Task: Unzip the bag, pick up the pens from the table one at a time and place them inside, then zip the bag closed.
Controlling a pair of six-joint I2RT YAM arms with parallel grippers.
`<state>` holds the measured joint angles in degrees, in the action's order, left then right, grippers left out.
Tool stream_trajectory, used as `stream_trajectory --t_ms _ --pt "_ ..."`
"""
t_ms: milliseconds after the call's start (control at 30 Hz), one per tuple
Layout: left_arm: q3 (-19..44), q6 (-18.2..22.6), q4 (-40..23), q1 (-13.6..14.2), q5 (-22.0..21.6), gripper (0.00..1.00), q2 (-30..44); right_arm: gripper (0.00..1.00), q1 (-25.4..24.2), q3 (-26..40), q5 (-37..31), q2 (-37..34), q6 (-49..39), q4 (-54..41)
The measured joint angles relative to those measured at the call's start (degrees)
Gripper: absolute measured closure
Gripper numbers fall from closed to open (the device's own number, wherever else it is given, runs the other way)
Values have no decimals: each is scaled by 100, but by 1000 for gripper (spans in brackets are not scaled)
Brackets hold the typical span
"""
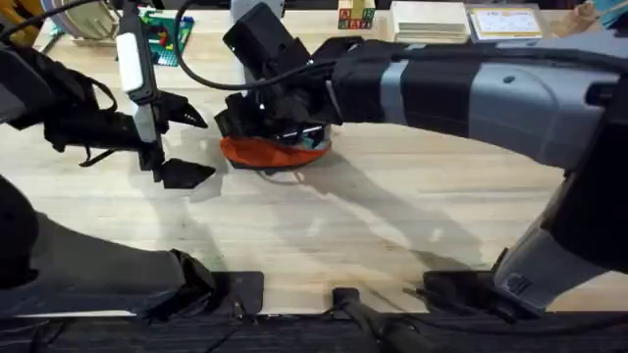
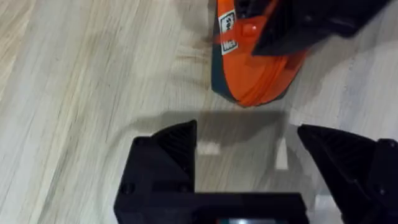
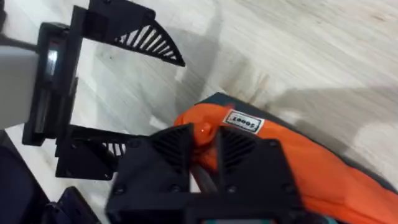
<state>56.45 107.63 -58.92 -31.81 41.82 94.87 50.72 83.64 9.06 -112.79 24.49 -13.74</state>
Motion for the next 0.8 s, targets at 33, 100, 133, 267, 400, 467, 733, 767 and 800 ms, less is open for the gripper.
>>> stream_trajectory --t_ms 33,100,133,267,400,467,733,767,800 --pt "0 -1 0 0 0 7 1 856 1 0 2 2 17 3" --pt "0 0 0 0 0 7 0 958 2 0 20 2 44 6" --pt "0 0 0 0 0 7 0 966 0 0 22 0 49 6" --pt "0 -2 0 0 0 7 0 969 -20 0 28 2 63 4" --pt "0 0 -68 0 0 7 0 969 -67 0 86 2 63 4" --pt "0 0 -91 0 0 7 0 969 -97 0 108 2 63 4" --pt "0 0 -87 0 0 8 0 970 -167 0 133 144 61 -1" --pt "0 0 -87 0 0 8 0 970 -173 0 133 187 57 -9" --pt "0 0 -87 0 0 8 0 970 -177 0 133 229 52 -9"
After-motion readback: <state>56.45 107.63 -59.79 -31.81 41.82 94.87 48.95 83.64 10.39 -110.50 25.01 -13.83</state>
